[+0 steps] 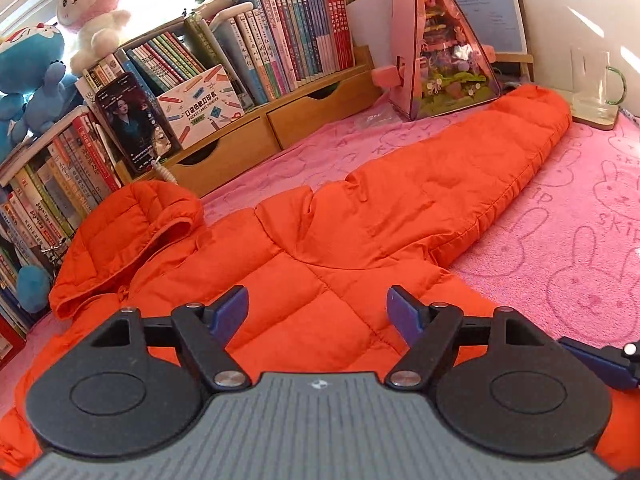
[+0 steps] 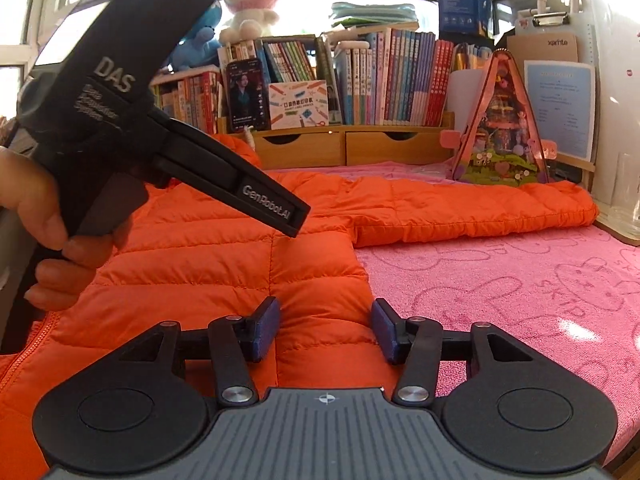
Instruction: Fold clothes
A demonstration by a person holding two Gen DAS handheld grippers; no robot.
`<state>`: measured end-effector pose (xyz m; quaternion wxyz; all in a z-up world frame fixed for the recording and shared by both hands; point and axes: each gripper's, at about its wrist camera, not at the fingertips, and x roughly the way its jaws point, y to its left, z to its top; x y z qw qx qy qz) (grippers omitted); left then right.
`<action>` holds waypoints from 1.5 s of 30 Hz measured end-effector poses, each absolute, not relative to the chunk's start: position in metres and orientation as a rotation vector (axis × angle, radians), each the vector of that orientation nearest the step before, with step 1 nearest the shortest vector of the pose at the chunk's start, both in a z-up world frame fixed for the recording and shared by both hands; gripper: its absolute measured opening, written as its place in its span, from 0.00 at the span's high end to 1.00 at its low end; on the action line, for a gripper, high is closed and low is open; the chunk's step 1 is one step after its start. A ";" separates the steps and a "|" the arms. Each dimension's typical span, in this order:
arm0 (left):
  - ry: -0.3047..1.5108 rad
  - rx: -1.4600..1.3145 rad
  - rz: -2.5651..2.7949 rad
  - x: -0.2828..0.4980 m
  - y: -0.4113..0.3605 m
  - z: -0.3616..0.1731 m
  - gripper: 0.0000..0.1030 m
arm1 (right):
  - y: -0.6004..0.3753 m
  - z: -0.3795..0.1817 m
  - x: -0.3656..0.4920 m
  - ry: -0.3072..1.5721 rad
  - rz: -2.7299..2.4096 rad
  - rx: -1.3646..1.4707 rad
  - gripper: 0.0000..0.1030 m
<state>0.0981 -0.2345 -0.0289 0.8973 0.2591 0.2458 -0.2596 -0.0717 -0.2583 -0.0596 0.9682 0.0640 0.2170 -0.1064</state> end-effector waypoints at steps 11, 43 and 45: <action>0.603 0.473 -0.460 0.188 -0.281 -0.045 0.19 | -0.261 -0.061 -0.076 0.415 -0.188 0.157 0.47; 0.645 0.382 -0.396 0.239 -0.285 -0.048 0.04 | -0.259 -0.063 -0.076 0.413 -0.191 0.136 0.47; 0.665 0.353 -0.368 0.250 -0.288 -0.047 0.04 | -0.259 -0.063 -0.076 0.414 -0.192 0.134 0.47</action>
